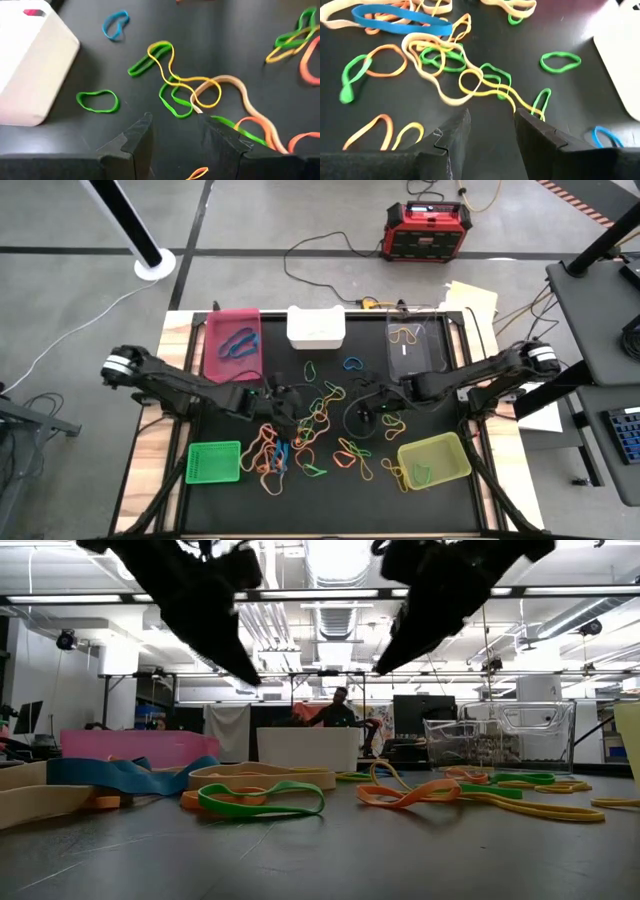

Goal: Sort rubber bands into baskets
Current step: Put the light yellow rubber band into the green bin

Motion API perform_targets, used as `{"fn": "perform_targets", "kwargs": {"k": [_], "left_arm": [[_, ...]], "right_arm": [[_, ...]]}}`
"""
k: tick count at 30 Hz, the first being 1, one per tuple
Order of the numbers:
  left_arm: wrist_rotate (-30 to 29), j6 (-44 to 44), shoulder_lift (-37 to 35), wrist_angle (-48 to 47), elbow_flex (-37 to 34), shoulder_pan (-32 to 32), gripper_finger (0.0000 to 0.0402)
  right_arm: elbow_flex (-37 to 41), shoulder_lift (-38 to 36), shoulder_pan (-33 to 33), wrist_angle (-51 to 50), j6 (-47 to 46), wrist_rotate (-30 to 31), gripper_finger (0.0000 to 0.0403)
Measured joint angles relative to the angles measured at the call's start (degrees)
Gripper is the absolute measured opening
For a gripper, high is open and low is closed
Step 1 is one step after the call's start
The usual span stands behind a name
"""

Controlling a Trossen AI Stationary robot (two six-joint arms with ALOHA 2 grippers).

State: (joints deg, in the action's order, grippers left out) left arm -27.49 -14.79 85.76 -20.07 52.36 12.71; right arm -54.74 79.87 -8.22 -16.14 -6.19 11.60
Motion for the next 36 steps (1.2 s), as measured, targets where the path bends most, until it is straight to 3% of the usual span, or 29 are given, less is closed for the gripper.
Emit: {"fn": "perform_targets", "kwargs": {"k": [12,22,27,32,36], "left_arm": [[3.5,-2.8,11.1,5.5,0.1,0.0,0.0136],[4.3,-4.9,15.0,5.9,0.1,0.0,0.0131],[4.5,-5.0,16.0,6.4,0.1,0.0,0.0098],[4.3,-3.6,16.0,6.1,0.1,0.0,0.0019],[4.2,-3.3,15.3,6.0,0.1,0.0,0.0006]], "right_arm": [[1.3,-3.5,-4.9,-1.7,-3.3,0.4,0.015],[1.5,-2.8,-6.8,-1.7,-4.3,0.5,0.015],[1.5,-2.8,-6.8,-1.6,-4.3,0.5,0.015],[1.6,-2.8,-6.8,-1.6,-3.7,0.6,0.015],[1.6,-2.8,-6.8,-1.6,-3.7,0.6,0.015]]}}
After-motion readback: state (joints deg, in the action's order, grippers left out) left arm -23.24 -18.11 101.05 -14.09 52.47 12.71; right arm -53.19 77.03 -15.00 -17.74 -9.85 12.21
